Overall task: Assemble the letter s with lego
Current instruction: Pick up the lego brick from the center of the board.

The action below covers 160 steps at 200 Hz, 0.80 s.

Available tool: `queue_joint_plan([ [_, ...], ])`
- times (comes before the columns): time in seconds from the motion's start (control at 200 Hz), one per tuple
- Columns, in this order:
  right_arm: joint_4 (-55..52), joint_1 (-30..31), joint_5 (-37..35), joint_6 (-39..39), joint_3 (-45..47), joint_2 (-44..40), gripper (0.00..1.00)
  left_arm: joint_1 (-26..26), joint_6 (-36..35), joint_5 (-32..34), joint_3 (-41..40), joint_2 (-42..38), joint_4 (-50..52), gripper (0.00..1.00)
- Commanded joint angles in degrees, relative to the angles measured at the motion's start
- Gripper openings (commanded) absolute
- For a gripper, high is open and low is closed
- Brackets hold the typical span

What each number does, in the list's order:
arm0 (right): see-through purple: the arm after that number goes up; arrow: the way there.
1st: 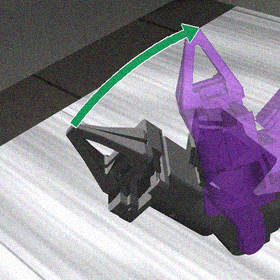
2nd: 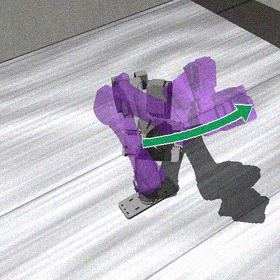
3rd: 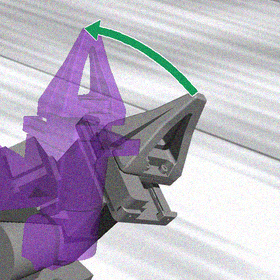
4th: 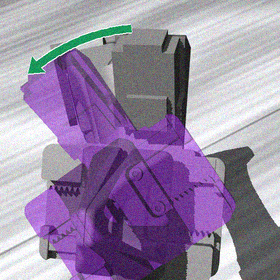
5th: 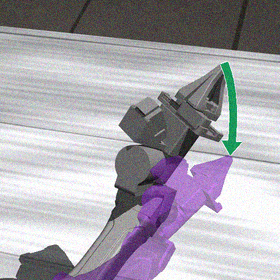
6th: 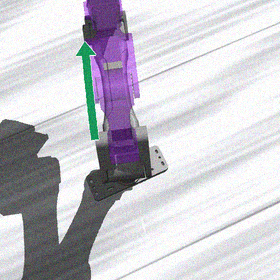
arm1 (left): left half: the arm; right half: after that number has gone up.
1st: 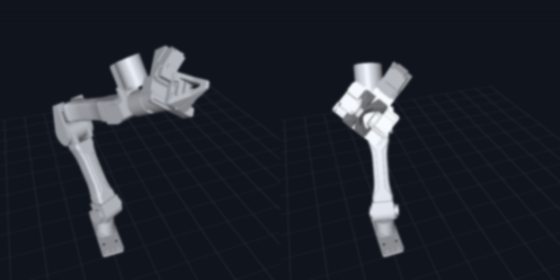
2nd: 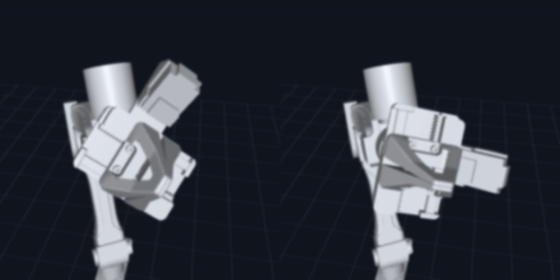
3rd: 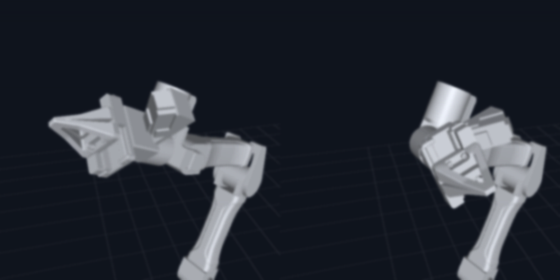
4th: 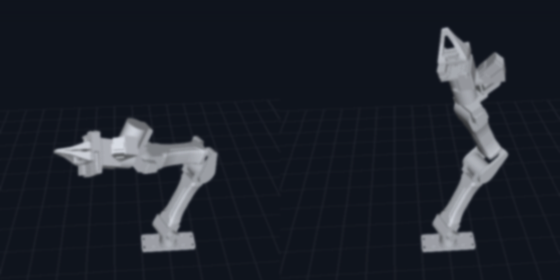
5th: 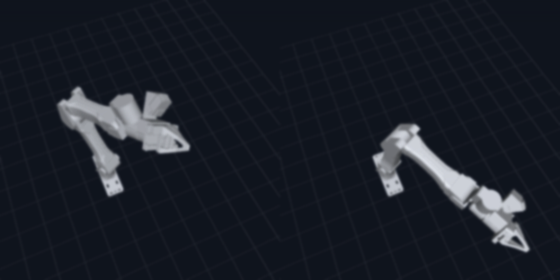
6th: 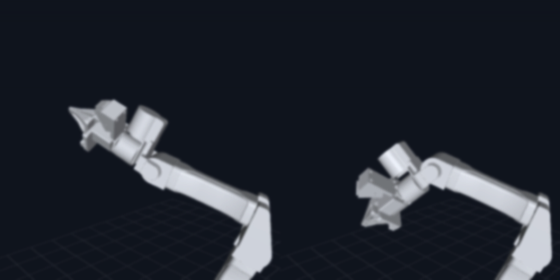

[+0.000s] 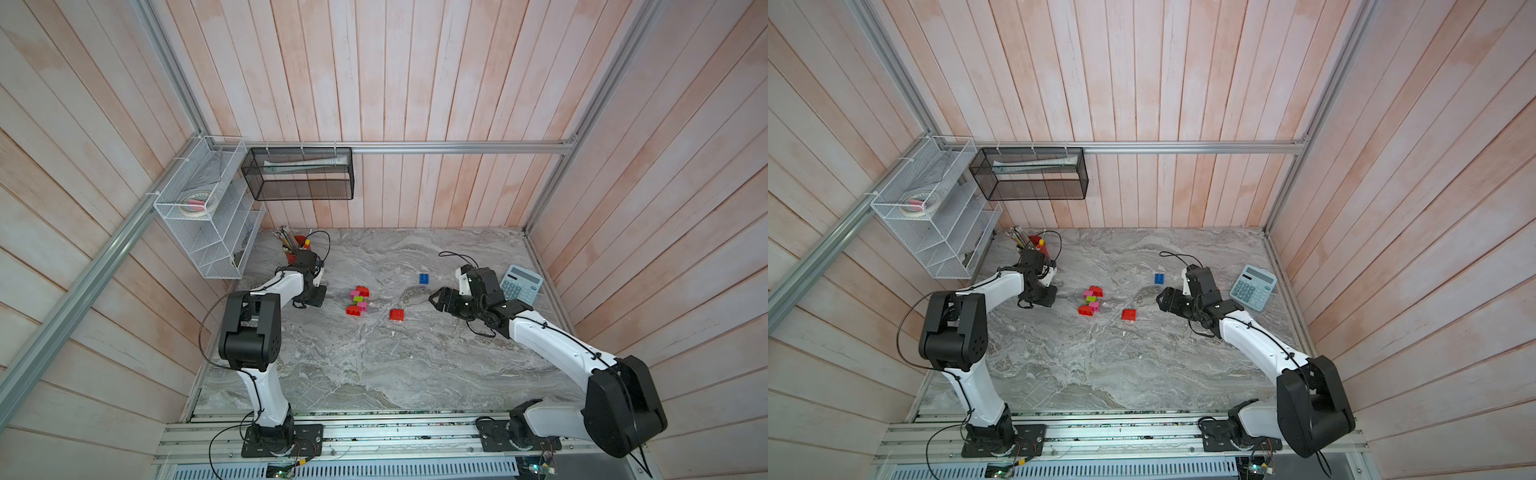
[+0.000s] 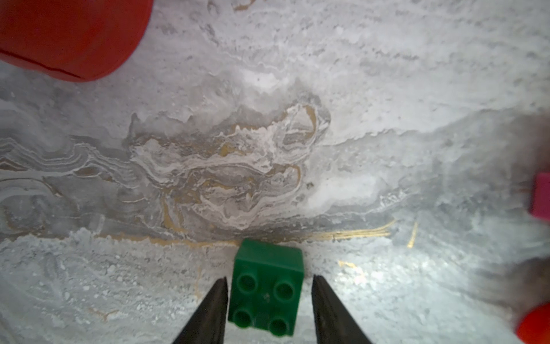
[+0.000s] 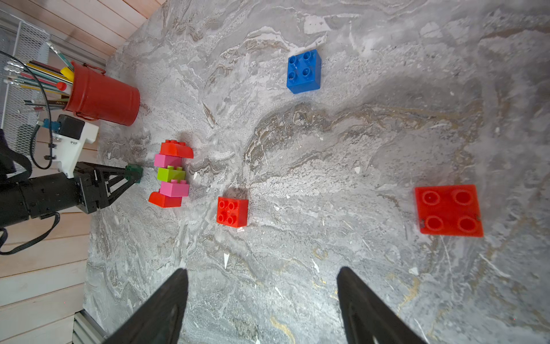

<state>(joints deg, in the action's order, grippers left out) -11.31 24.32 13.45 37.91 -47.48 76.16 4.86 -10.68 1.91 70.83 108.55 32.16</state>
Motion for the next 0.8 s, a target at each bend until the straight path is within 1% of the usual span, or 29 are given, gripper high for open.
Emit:
queue_joint_plan([
  [0.0, 0.92, -0.41, 0.96, -0.38, 0.73, -0.4, 0.8, -0.29, 0.3, 0.55, 1.72, 1.28, 0.52, 0.45],
  [0.23, 1.22, -0.5, 1.41, -0.35, 0.82, -0.31, 0.79, -0.29, 0.57, 0.11, 2.34, 1.9, 0.95, 0.4],
  [0.32, 1.27, -0.49, 1.49, -0.29, 0.82, -0.23, 0.79, -0.29, 0.7, -0.02, 2.74, 2.07, 1.39, 0.36],
  [0.525, 1.68, -0.6, 2.02, -0.27, 1.13, -0.2, 0.78, -0.21, 1.77, -1.76, 3.39, 1.36, 2.88, 0.35],
  [0.795, 2.67, -1.18, 2.63, -0.56, 1.4, 0.39, 0.78, 1.56, 4.44, -2.53, 4.41, -2.86, 7.23, 0.34],
])
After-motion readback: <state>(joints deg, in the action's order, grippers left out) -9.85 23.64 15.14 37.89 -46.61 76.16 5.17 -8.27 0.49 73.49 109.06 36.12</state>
